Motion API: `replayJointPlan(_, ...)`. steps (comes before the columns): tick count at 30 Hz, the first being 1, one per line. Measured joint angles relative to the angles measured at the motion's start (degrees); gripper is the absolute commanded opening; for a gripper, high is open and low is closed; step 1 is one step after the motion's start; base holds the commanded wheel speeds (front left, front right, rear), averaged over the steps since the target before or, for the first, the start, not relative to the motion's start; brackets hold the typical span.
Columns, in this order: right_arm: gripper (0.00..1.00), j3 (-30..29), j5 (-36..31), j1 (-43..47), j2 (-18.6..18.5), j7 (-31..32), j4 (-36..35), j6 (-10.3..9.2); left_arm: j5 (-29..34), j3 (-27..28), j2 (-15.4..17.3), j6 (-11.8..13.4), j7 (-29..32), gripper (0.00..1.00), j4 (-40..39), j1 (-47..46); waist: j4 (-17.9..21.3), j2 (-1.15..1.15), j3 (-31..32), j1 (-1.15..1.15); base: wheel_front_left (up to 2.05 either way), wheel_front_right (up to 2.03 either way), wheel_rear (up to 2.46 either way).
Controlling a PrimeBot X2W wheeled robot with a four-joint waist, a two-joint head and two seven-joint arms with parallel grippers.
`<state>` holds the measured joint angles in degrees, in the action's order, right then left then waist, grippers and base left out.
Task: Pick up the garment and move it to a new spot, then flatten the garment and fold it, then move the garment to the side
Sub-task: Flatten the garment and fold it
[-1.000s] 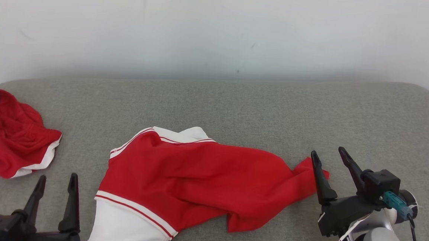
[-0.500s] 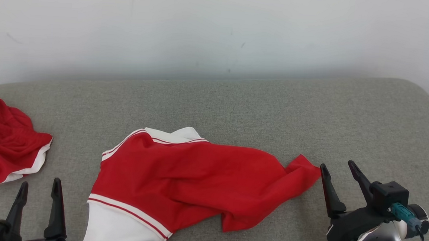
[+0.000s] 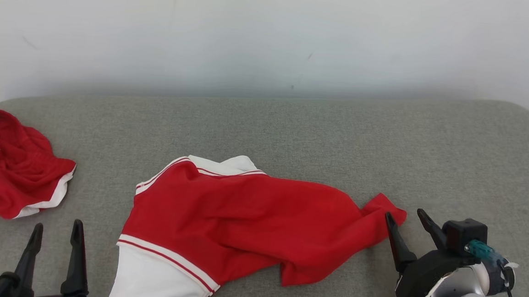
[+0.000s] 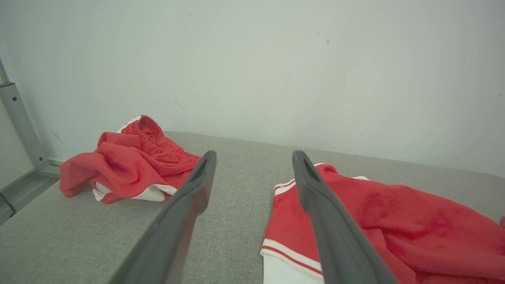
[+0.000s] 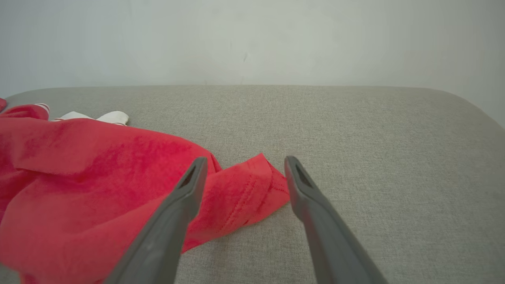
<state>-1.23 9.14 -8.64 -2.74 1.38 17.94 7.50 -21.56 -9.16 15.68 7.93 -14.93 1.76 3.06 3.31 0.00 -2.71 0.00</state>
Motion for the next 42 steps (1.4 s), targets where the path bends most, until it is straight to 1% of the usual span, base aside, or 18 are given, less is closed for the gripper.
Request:
replayJointPlan(8, 1.00, -0.8, 0.8, -4.8, 0.0, 2.3, 10.2, 0.00, 2.1, -0.1, -1.3, -1.4, 0.0, 1.00, 1.1, -0.1, -2.1, 0.00, 0.3, 0.01, 0.00, 0.00, 0.00)
replayJointPlan(12, 1.00, -1.7, 1.5, -6.4, 0.0, 2.4, 15.0, 0.00, 2.6, 0.0, -1.9, -1.5, 0.0, 1.00, 1.3, -0.1, -3.3, 0.00, 0.4, 0.01, 0.00, 0.00, 0.00)
replayJointPlan(14, 1.00, -1.6, 2.0, -7.0, 0.0, 2.5, 17.0, 0.00, 2.8, 0.3, -2.0, -1.9, 0.0, 1.00, 1.4, -0.1, -3.8, 0.00, 0.4, 0.01, 0.00, 0.00, 0.00)
replayJointPlan(18, 1.00, -1.0, 3.3, -8.6, 0.0, 1.7, 21.3, 0.00, 3.0, 0.8, -2.1, -2.0, 0.0, 1.00, 1.7, 0.0, -4.2, 0.00, 0.1, 0.01, 0.00, 0.00, 0.00)
replayJointPlan(19, 0.92, -0.6, 3.8, -8.9, 0.0, 1.5, 22.2, 0.00, 3.0, 0.8, -2.3, -2.0, 0.0, 1.00, 1.8, -0.1, -4.3, 0.00, 0.1, 0.01, 0.00, 0.00, 0.00)
replayJointPlan(20, 0.27, -0.1, 4.2, -9.2, 0.0, 1.0, 23.0, 0.00, 3.1, 0.8, -2.4, -2.2, 0.0, 1.00, 1.8, -0.1, -4.4, 0.01, 0.0, 0.01, 0.00, 0.00, 0.00)
replayJointPlan(21, 0.00, 0.5, 4.3, -9.6, 0.0, 0.4, 23.7, 0.00, 3.3, 0.9, -2.5, -2.2, 0.0, 1.00, 1.9, -0.1, -4.5, 0.00, 0.0, 0.01, 0.00, 0.00, 0.00)
replayJointPlan(28, 0.00, 2.3, 5.8, -12.0, 0.0, -3.9, 25.7, 0.00, 3.6, 1.5, -3.1, -2.7, 0.0, 1.00, 2.2, -0.1, -4.7, 0.00, -0.4, 0.01, 0.00, 0.00, 0.00)
replayJointPlan(34, 0.00, 3.4, 8.3, -14.4, -0.5, -7.4, 23.5, 0.00, 4.0, 2.0, -3.7, -3.0, 0.0, 1.00, 2.4, -0.2, -4.9, 0.00, -0.9, 0.01, 0.00, 0.00, 0.00)
replayJointPlan(38, 0.00, 4.7, 9.7, -17.0, -2.4, -7.5, 22.0, 0.00, 4.4, 1.9, -4.4, -3.4, 0.0, 1.00, 2.7, -0.5, -5.5, 0.00, -1.0, 0.01, 0.00, 0.00, 0.00)
replayJointPlan(42, 0.00, 6.5, 10.3, -20.8, -4.0, -5.9, 22.5, 0.01, 4.9, 1.8, -5.0, -3.9, 0.0, 1.00, 3.3, -0.7, -6.4, 0.00, -1.0, 0.01, 0.00, 0.00, 0.00)
